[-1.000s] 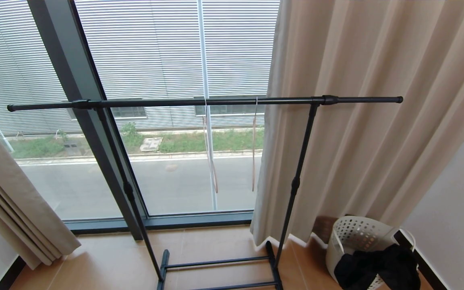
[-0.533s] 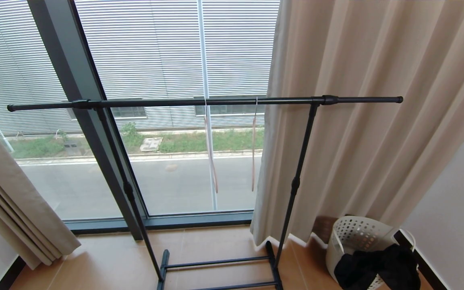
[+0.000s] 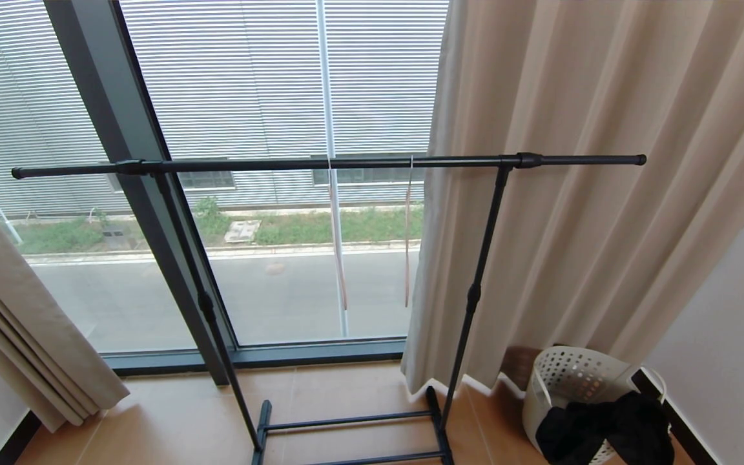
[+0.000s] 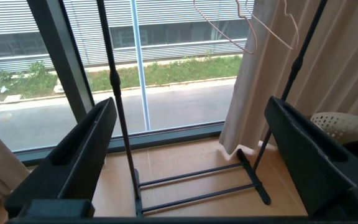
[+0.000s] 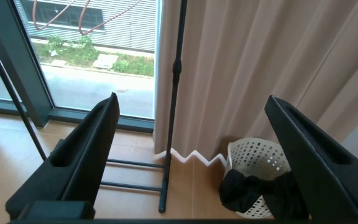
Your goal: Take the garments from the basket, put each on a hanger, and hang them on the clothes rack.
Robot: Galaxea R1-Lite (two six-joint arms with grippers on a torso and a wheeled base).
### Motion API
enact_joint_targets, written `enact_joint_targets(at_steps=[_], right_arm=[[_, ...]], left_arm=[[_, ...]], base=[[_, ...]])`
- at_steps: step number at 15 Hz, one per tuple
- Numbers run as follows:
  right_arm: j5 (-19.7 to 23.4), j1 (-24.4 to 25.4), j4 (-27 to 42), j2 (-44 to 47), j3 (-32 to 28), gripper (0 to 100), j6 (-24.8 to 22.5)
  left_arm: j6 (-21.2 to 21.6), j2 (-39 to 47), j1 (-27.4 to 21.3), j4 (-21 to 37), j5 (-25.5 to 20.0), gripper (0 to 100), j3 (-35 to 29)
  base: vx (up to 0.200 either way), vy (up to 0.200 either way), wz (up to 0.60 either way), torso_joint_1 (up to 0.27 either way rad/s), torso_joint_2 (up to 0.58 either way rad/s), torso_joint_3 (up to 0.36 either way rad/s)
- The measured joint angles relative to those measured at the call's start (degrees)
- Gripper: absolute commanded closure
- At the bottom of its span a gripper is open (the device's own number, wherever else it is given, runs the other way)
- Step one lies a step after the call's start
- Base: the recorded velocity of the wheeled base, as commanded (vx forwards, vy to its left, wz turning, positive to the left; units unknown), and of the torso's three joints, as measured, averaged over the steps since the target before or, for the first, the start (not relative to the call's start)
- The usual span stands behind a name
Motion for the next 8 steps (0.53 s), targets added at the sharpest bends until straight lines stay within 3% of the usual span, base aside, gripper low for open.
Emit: enact_joint_targets(at_steps=[8], right_arm=[[0.0,0.0,0.0,0.0,-0.1,0,1.1]], left_arm=[[0.0,0.0,0.0,0.0,-0.1,0,0.0]], base=[[0.000,0.000,0.00,0.000,0.00,0.000]])
